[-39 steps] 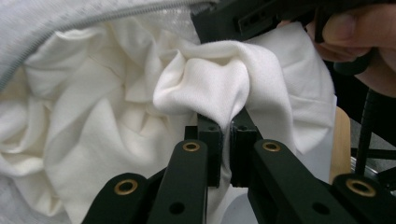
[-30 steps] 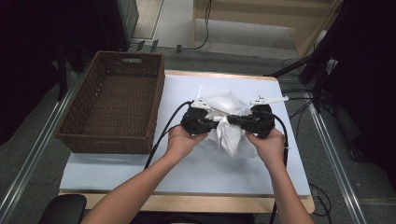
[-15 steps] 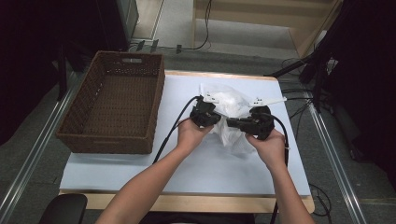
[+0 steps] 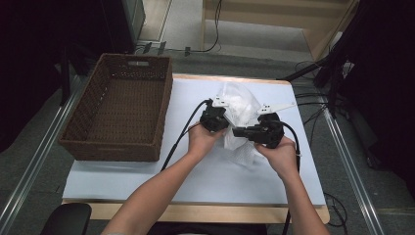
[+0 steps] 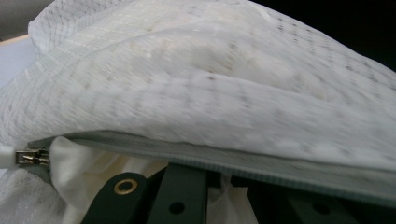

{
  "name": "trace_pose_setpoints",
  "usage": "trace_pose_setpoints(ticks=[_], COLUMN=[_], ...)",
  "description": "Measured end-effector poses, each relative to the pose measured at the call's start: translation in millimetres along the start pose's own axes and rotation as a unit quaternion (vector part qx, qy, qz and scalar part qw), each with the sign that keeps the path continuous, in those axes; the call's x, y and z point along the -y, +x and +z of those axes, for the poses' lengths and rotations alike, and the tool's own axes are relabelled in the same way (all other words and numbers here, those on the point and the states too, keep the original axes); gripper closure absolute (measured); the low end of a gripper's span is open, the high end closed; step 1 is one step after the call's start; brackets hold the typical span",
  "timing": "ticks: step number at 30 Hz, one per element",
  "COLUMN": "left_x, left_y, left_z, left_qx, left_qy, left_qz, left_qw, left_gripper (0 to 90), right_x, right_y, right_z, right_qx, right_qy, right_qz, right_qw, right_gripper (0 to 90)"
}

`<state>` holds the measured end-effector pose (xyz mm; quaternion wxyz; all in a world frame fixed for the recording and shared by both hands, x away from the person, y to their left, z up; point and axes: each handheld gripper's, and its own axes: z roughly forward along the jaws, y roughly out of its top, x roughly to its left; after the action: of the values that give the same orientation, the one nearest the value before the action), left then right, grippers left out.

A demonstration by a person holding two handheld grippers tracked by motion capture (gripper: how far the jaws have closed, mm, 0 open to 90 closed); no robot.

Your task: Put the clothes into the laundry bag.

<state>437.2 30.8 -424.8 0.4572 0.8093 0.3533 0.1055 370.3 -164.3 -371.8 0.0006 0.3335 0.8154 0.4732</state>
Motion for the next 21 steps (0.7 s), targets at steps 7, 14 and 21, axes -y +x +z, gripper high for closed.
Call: trace_pose_setpoints(ticks=[7, 14, 21], left_x=[-3.6, 0.7, 6.9], left_y=[7.7, 8.0, 6.2], left_z=[-5.0, -37.8, -68.2], left_qx=[0.031, 0.057, 0.078], left_qy=[0.016, 0.025, 0.021], left_qz=[-0.015, -0.004, -0.006], left_qw=[0.9993, 0.9980, 0.9967], left_gripper=[83.4, 74.3, 58.6], right_x=[3.3, 5.1, 4.4], right_y=[-4.9, -9.8, -11.0], right_z=[0.8, -1.5, -1.4], right_qx=[0.012, 0.030, 0.034], right_qy=[0.005, -0.005, -0.006], right_qz=[0.003, 0.013, 0.012], right_qw=[0.9999, 0.9995, 0.9993], right_gripper=[90.0, 90.0, 90.0])
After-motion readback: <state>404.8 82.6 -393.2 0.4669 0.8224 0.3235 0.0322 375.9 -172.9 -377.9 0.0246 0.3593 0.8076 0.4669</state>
